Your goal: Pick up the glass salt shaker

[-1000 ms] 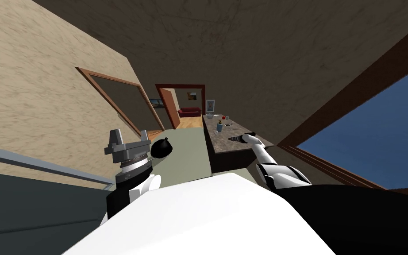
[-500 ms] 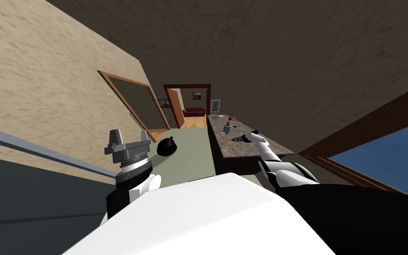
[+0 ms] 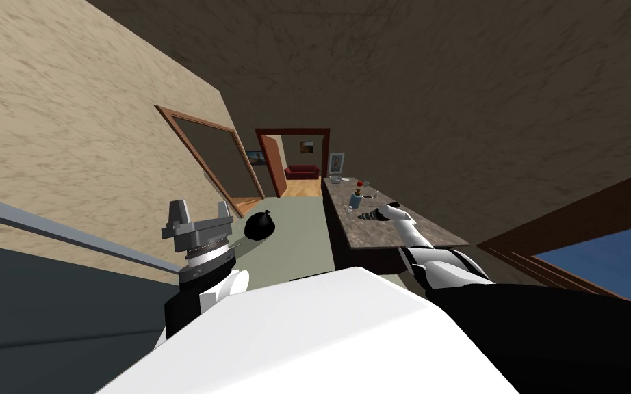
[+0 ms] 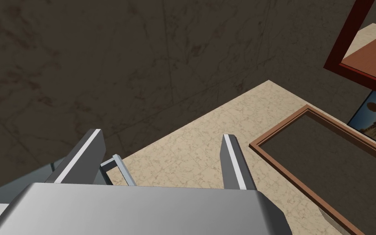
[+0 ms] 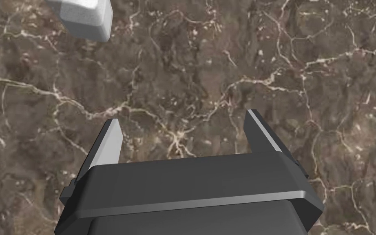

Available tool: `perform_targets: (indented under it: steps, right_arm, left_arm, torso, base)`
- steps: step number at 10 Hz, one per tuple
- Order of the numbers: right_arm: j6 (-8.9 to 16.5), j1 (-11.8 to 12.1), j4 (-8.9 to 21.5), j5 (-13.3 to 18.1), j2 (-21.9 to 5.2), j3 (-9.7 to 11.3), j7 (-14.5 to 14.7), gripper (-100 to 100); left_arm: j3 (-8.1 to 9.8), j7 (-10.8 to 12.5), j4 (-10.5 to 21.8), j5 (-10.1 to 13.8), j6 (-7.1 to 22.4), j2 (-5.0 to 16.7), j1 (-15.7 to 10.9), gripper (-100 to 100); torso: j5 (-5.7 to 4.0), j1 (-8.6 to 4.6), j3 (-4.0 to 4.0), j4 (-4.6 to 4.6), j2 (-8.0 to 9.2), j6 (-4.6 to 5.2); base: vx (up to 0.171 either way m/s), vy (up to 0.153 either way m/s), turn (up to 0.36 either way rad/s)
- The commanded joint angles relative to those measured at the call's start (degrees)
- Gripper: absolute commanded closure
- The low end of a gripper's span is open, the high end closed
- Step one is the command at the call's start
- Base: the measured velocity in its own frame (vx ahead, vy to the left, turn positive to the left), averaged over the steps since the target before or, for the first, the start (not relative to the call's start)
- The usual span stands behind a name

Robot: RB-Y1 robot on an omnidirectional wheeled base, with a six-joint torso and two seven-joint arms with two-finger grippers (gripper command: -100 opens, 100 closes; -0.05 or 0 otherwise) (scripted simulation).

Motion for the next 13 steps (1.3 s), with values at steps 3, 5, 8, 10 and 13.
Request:
perform_targets:
  steps: [3,5,8,10,13]
  right_arm:
    - [0.0,0.0,0.0,0.0,0.0,0.0,0.0,100]
    - [0.0,0.0,0.0,0.0,0.0,0.0,0.0,100]
    - [-0.7,1.0,-1.8,-2.7,-1.3,-2.0,0.6,-100]
    - [-0.6,2.6,-3.2,-5.1,-2.5,-4.2,0.5,-100]
    - [0.2,5.6,-5.2,-8.5,-4.0,-7.8,0.1,-100]
  left_arm:
    - [0.00,0.0,0.0,0.0,0.0,0.0,0.0,0]
    - [0.00,0.0,0.0,0.0,0.0,0.0,0.0,0]
    - [0.00,0.0,0.0,0.0,0.0,0.0,0.0,0]
    - [-0.01,0.0,0.0,0.0,0.0,0.0,0.0,0]
    - [-0.01,0.0,0.0,0.0,0.0,0.0,0.0,0]
  torso:
    - [0.01,0.04,0.06,0.02,0.09,0.00]
    - [0.01,0.04,0.07,0.03,0.11,0.00]
    - [0.04,0.14,0.01,0.01,0.00,0.00]
    - [0.06,0.23,-0.09,-0.03,-0.16,-0.03]
    - [0.05,0.18,-0.05,-0.02,-0.10,-0.04]
  base:
    - [0.000,0.000,0.000]
    - [0.000,0.000,0.000]
    - [0.035,0.027,0.016]
    - [0.081,0.045,0.109]
    - [0.047,0.027,0.178]
